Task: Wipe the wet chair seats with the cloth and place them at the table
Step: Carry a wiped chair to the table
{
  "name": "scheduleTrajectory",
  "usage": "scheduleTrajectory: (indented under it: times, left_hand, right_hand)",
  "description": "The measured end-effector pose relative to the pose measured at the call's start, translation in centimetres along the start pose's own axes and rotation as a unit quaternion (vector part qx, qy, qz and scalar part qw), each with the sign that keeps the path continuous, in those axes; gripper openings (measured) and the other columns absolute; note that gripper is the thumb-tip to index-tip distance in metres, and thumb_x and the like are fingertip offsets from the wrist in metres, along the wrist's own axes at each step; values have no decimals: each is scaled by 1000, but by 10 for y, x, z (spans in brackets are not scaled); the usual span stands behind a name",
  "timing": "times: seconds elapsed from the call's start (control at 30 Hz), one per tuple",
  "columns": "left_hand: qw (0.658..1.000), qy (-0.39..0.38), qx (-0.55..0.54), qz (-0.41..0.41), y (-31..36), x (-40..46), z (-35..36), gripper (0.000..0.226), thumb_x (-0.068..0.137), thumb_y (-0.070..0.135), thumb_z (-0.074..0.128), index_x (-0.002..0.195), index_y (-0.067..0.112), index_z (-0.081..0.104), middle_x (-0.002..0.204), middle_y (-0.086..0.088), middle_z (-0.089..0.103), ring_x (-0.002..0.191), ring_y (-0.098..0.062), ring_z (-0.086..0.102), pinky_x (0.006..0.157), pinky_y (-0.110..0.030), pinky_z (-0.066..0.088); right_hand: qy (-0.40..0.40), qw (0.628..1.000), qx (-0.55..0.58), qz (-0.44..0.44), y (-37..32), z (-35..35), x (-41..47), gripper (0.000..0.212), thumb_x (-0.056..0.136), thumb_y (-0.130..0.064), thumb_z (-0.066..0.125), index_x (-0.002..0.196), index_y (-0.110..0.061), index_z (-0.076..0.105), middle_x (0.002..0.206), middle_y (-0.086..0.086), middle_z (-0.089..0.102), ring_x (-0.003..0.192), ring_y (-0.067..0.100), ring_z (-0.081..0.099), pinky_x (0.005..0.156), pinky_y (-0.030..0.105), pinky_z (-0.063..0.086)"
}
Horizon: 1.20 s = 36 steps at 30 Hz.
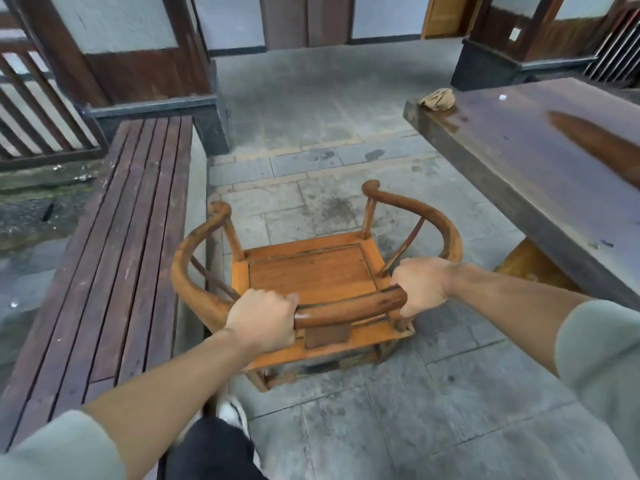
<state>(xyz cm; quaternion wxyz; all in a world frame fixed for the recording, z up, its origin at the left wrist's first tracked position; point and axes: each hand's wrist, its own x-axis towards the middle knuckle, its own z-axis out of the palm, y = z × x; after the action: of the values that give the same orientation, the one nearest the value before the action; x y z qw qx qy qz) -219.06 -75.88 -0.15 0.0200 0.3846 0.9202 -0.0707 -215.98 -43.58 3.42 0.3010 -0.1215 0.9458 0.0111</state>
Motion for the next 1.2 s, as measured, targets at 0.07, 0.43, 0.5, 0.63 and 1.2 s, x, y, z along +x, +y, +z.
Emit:
scheduleTrajectory:
  times: [0.07, 0.43, 0.5, 0.63, 1.2]
  left_hand:
    - [1000, 22, 10, 7, -1, 2, 1, 15, 76, 37, 48, 82, 26, 41, 64, 3, 57, 53, -27, 52, 52, -33, 33]
    - [995, 81, 20, 48, -14, 3, 7, 18, 88, 40, 45, 80, 25, 37, 56, 5, 45, 44, -21, 36, 49, -34, 30]
    - [993, 97, 15, 59, -27, 8, 12, 19, 85, 44, 38, 79, 26, 37, 59, 3, 54, 46, -24, 41, 49, -34, 30]
    - [982, 134, 44, 128, -71, 42, 6, 25, 61, 47, 56, 68, 26, 43, 49, 2, 54, 39, -23, 54, 39, -26, 34]
    - [791, 149, 61, 590, -93, 420, -60, 22, 55, 40, 54, 65, 26, 40, 51, 4, 52, 42, -18, 53, 43, -23, 36]
  right_hand:
    - [1, 1000, 3, 10, 1, 0, 2, 44, 61, -59, 68, 66, -16, 61, 62, 0, 62, 55, 21, 62, 48, 35, 46]
    - [19, 999, 27, 43, -10, -3, -2, 37, 56, -48, 69, 68, -13, 64, 60, 1, 61, 60, 25, 65, 50, 35, 46]
    - [22, 998, 41, 46, -14, -4, 2, 40, 55, -50, 68, 67, -12, 63, 60, 4, 60, 58, 26, 64, 51, 41, 52]
    - [54, 993, 73, 73, -27, -4, 10, 43, 57, -53, 67, 66, -11, 63, 57, 2, 61, 53, 20, 60, 45, 36, 49]
    - [164, 790, 326, 493, -31, -28, 57, 39, 53, -57, 57, 66, -20, 56, 57, -5, 57, 47, 10, 55, 42, 28, 46]
